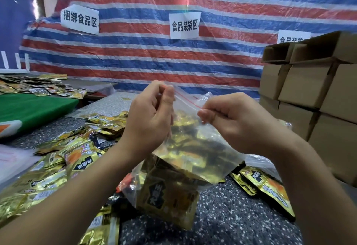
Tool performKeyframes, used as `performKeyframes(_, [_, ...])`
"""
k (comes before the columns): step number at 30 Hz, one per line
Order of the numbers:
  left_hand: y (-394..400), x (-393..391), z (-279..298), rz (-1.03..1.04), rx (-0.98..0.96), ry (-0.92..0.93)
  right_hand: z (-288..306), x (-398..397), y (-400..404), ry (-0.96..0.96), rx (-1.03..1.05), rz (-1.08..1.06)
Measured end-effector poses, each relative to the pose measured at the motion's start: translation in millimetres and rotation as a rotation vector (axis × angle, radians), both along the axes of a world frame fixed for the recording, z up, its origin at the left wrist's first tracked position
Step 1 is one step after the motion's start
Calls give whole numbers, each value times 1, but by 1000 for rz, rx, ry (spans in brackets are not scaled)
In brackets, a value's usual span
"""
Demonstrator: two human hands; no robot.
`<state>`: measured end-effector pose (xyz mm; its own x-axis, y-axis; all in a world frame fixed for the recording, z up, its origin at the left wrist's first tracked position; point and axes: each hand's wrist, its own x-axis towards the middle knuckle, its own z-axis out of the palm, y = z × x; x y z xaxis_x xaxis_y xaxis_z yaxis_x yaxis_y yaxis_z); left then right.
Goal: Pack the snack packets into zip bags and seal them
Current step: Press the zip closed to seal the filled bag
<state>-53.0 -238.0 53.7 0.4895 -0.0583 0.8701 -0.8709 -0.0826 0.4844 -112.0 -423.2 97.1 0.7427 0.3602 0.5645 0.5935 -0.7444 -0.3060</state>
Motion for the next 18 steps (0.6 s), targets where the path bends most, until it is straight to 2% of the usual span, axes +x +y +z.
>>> performKeyframes(18, [0,-5,4,45,9,-19,4,-8,8,-30,-111,-110])
